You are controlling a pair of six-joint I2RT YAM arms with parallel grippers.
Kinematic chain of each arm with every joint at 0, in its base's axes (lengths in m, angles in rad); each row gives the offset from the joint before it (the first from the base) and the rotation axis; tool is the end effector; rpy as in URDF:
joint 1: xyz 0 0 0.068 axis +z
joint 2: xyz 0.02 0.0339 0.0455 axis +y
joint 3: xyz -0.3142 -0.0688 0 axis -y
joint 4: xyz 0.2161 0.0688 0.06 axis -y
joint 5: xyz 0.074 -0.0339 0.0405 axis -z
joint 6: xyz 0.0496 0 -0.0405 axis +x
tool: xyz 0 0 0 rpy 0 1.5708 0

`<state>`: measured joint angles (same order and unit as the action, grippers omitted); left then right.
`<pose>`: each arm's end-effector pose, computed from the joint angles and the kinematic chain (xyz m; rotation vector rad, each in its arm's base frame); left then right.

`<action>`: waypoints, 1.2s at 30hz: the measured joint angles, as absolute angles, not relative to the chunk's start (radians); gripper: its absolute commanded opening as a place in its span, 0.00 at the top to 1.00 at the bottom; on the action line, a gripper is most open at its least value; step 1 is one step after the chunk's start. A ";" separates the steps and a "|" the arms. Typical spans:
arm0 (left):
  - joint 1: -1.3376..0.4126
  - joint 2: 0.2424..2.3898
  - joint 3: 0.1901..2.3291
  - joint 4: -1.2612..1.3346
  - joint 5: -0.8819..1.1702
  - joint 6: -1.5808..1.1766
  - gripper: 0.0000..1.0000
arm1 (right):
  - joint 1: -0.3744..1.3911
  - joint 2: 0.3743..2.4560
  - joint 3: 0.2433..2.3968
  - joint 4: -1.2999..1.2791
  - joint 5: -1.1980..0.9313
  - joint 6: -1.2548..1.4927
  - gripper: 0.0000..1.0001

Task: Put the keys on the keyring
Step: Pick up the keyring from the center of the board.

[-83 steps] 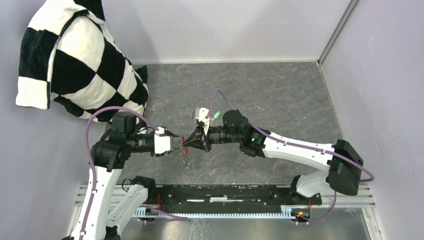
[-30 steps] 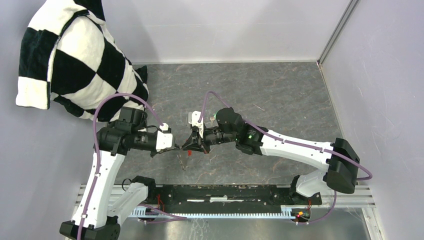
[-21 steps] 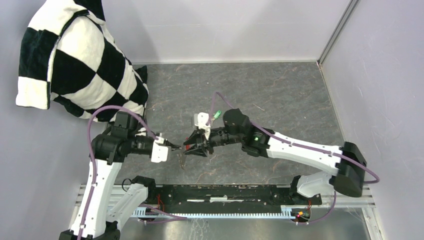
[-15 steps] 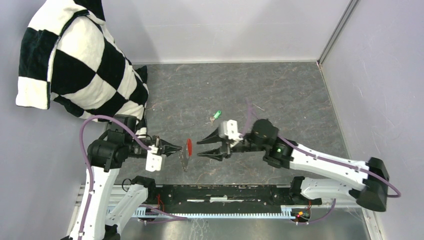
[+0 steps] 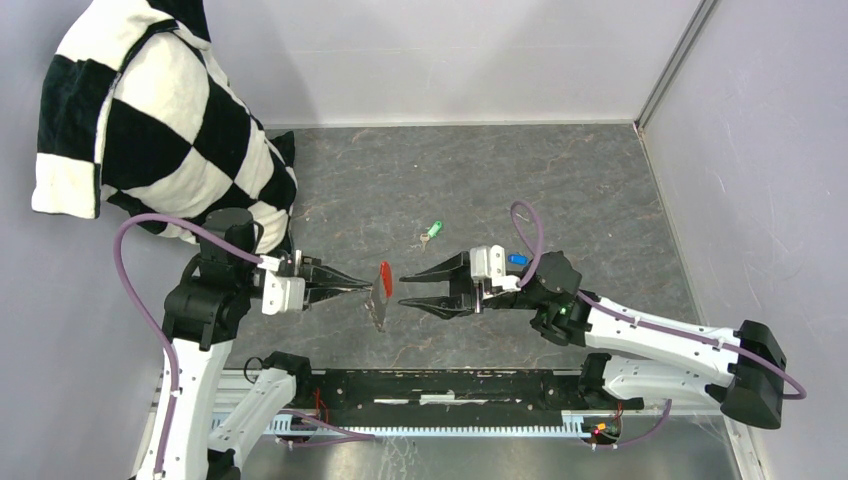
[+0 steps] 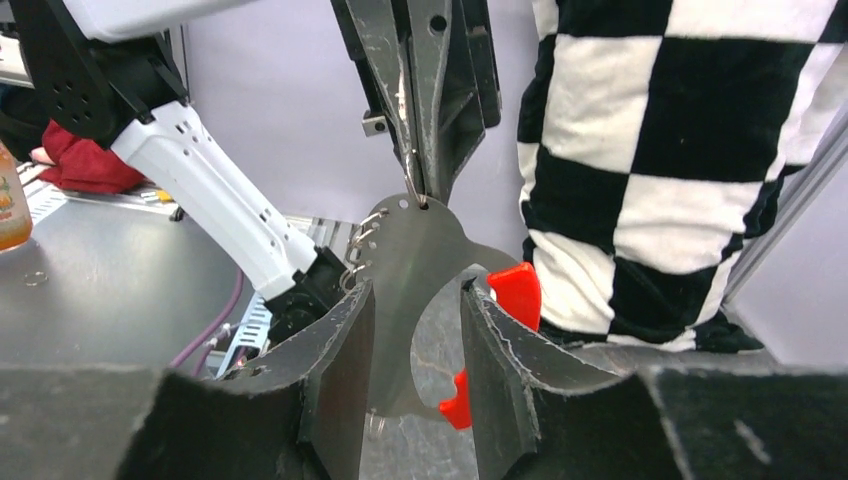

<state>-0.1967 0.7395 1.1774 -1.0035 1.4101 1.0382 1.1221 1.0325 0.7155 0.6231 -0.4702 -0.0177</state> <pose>0.0172 -0.0534 0.4273 1.5064 0.8542 -0.8662 0.0646 0.1861 0.4085 -1.0876 0.8885 1.2279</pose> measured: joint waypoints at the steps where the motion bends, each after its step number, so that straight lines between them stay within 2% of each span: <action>1: -0.197 0.739 1.177 -0.992 1.419 1.015 0.98 | 1.124 1.034 0.716 0.636 -0.470 -0.015 0.58; 7: -0.197 0.739 1.177 -0.955 1.453 0.923 0.98 | 1.149 1.056 0.749 0.672 -0.473 -0.013 0.59; 20: -0.197 0.728 1.177 -0.939 1.453 0.921 0.98 | 1.198 1.130 0.841 0.670 -0.469 -0.040 0.62; 25: -0.197 0.728 1.175 -0.939 1.454 0.921 0.98 | 1.209 1.162 0.868 0.655 -0.464 -0.057 0.76; 29: -0.197 0.728 1.174 -0.939 1.457 0.920 0.98 | 1.211 1.168 0.876 0.640 -0.448 -0.067 0.98; 32: -0.197 0.728 1.171 -0.940 1.464 0.920 0.98 | 1.211 1.168 0.885 0.625 -0.436 -0.076 1.00; 33: -0.197 0.728 1.170 -0.939 1.464 0.918 0.94 | 1.211 1.168 0.888 0.619 -0.434 -0.078 1.00; 36: -0.196 0.725 1.160 -0.936 1.450 0.915 0.73 | 1.211 1.166 0.913 0.555 -0.419 -0.093 1.00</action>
<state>-0.1959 0.7250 1.1603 -0.9356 1.4502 0.9154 1.2110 1.1660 0.9131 0.5552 -0.4194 -0.0929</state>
